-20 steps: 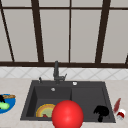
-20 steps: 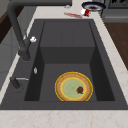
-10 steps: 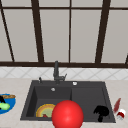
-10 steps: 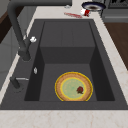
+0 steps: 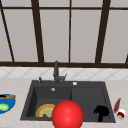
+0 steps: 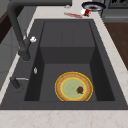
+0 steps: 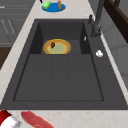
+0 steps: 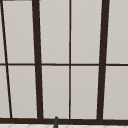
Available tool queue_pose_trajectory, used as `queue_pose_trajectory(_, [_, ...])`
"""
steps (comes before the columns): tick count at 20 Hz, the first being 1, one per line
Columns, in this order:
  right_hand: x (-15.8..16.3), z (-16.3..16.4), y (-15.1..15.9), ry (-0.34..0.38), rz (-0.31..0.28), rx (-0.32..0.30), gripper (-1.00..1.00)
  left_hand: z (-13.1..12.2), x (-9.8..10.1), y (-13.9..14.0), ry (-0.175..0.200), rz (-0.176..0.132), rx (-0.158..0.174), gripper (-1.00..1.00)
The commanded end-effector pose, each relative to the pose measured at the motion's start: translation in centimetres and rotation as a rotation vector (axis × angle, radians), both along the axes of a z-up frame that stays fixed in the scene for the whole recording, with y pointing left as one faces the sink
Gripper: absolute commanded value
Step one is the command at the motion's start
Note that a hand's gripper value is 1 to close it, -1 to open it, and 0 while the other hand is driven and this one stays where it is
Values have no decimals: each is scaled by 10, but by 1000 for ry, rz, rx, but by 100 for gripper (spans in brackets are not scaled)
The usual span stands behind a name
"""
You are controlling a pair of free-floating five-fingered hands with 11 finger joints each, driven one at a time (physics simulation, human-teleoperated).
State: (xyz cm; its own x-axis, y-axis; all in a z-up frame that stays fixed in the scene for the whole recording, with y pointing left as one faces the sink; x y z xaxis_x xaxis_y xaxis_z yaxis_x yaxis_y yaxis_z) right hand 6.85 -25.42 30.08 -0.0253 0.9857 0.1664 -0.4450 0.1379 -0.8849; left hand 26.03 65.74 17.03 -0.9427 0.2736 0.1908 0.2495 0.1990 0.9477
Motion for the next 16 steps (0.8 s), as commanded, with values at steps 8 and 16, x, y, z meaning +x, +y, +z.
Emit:
queue_pose_trajectory(8, [0,0,0,0,0,0,0,55,-8,-19,19,-12,31,-100])
queue_pose_trajectory(16, [0,0,0,0,0,0,0,58,-6,-60,28,-14,83,-100])
